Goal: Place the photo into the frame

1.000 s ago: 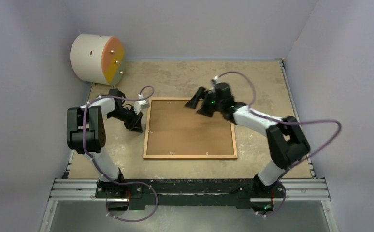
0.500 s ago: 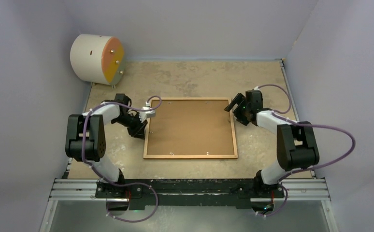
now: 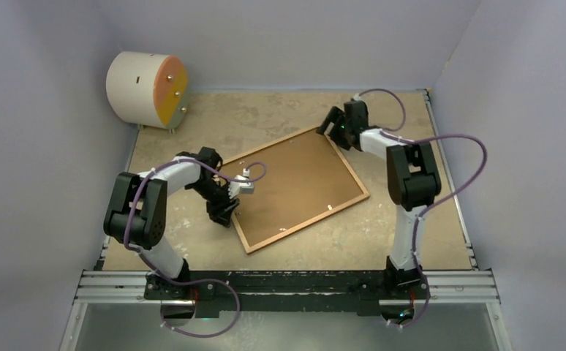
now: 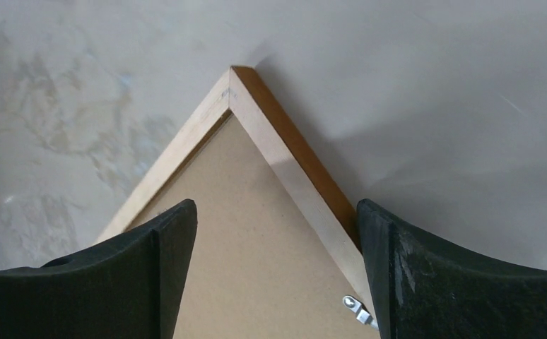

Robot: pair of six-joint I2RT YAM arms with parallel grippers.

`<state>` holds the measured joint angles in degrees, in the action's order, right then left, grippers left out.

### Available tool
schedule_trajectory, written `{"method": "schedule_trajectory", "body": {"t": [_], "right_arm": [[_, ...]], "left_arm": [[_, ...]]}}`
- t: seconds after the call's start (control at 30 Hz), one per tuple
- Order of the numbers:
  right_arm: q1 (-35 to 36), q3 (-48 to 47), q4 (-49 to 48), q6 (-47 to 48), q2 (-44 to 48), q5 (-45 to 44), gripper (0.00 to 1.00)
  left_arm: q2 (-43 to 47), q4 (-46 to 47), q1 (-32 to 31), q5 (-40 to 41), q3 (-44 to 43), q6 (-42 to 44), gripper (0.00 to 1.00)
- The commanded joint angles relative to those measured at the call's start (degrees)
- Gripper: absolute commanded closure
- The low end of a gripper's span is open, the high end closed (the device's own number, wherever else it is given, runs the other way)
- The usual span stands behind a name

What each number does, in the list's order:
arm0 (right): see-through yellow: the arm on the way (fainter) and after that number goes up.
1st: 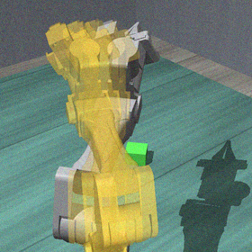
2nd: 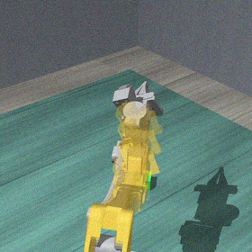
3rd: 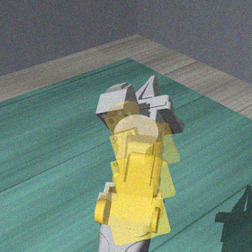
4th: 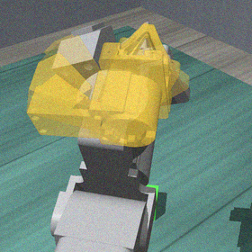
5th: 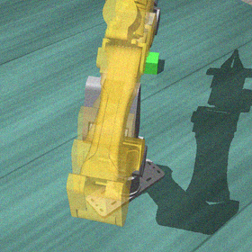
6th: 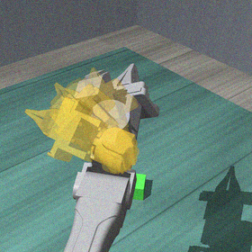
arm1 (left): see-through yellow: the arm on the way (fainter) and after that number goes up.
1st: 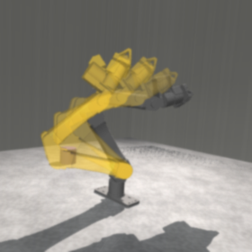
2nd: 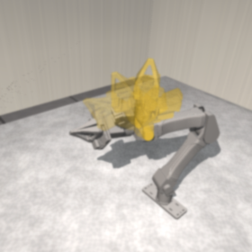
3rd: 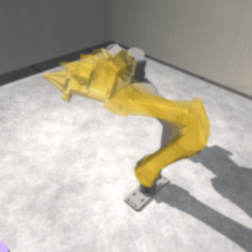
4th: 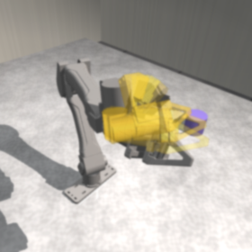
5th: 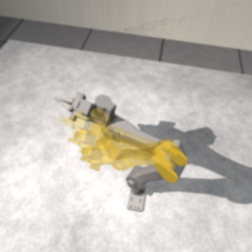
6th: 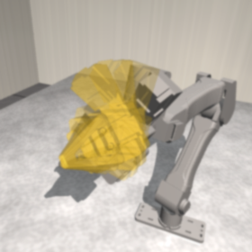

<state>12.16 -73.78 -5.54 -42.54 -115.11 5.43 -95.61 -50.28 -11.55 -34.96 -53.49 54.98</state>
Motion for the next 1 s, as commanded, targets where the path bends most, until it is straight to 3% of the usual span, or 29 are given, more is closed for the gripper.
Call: {"method": "schedule_trajectory", "body": {"t": [0.0, 0.1, 0.17, 0.3, 0.43, 0.6, 0.73, 0.97], "right_arm": [[8.29, -16.09, 9.41, 1.92, -6.77, 8.00, 0.15], [7.15, -20.61, 13.23, 2.77, -6.33, 2.51, 0.11], [4.76, -20.73, 15.50, 4.26, -3.85, -2.94, 0.08], [-1.51, -12.67, 12.11, 2.85, 4.62, -4.34, 0.01], [-2.93, -5.27, 13.96, 2.30, 11.96, -5.37, 0.01], [-2.85, 10.86, 11.90, 0.94, 23.27, -1.22, 0.01], [-2.83, 23.99, 12.48, -0.21, 33.61, 3.99, 0.01], [-2.87, 38.72, 12.54, -3.44, 46.70, 10.14, 0.01]], "left_arm": [[1.41, -0.67, -5.21, -6.16, -1.62, 2.13, 0.48], [2.18, -4.91, -5.24, -4.10, -4.02, 3.75, 0.29], [2.88, -7.36, -4.84, -1.65, -6.20, 4.76, 0.25], [2.95, -12.87, -0.60, -0.10, -12.59, 9.48, 0.19], [-1.68, -12.54, 5.10, 1.67, -22.31, 8.86, 0.18], [-12.69, 0.97, 8.77, 10.80, -32.36, -4.63, 0.26], [-17.43, 13.26, 8.96, 19.94, -34.16, -12.06, 0.29], [-22.21, 18.01, 8.96, 24.55, -33.98, -14.05, 0.32]]}}
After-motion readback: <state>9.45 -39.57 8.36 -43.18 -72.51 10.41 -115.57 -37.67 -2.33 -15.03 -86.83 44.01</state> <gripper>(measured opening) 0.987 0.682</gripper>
